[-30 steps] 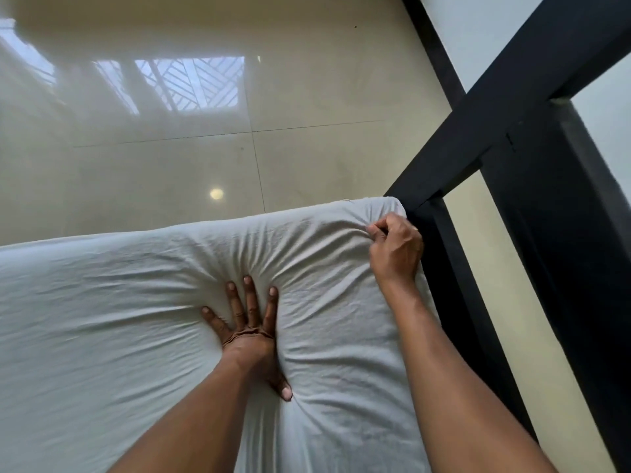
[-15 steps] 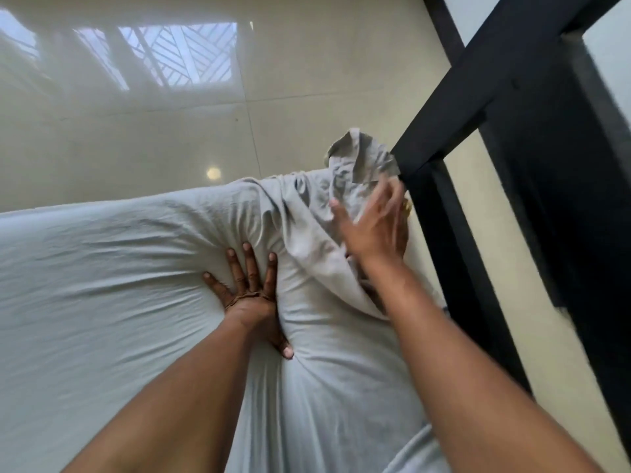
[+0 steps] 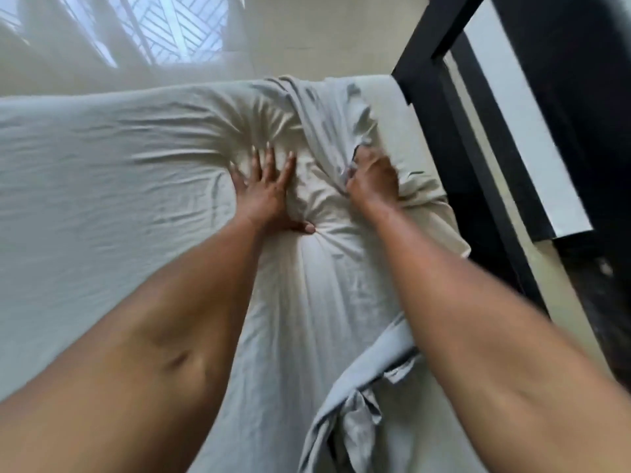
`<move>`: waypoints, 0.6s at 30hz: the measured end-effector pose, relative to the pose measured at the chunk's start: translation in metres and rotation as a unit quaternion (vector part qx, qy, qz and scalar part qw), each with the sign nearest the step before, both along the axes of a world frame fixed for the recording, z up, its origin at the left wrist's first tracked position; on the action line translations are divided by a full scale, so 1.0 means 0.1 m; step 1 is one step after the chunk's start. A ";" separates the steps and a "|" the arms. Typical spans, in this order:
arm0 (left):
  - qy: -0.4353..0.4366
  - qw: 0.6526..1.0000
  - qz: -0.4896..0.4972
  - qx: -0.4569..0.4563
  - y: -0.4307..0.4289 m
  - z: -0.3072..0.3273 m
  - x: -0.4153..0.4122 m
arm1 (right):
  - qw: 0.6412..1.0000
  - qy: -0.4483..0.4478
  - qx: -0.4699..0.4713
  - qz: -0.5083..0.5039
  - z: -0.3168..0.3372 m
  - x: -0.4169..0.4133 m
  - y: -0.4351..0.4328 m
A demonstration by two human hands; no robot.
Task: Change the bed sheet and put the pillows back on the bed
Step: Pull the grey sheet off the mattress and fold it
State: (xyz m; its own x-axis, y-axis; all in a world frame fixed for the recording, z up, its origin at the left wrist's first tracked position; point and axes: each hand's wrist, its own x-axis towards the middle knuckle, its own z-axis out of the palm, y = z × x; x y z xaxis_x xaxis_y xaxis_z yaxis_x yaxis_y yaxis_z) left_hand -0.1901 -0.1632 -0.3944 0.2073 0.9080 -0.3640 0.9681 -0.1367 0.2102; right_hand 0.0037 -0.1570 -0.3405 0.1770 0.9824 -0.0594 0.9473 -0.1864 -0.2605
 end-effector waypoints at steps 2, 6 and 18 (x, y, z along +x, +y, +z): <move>-0.113 0.993 0.021 0.033 -0.48 0.06 -0.24 | 0.999 0.035 0.008 0.021 0.09 -0.37 -0.61; -0.325 0.920 0.215 -0.048 -1.74 0.51 -0.80 | 0.992 0.095 -0.033 0.082 0.30 -1.18 -1.94; -0.203 0.861 0.377 -0.275 -3.47 1.17 -1.52 | 0.982 0.116 -0.081 0.122 1.05 -1.52 -3.44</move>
State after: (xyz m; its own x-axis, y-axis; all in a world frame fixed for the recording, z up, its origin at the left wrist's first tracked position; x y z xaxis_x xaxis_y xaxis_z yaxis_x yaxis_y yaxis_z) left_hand -0.3417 -0.5102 -0.2771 -0.1541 0.5543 -0.8179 0.5694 0.7263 0.3850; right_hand -0.1479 -0.5006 -0.2359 -0.0989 0.9683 -0.2294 0.8873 -0.0186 -0.4609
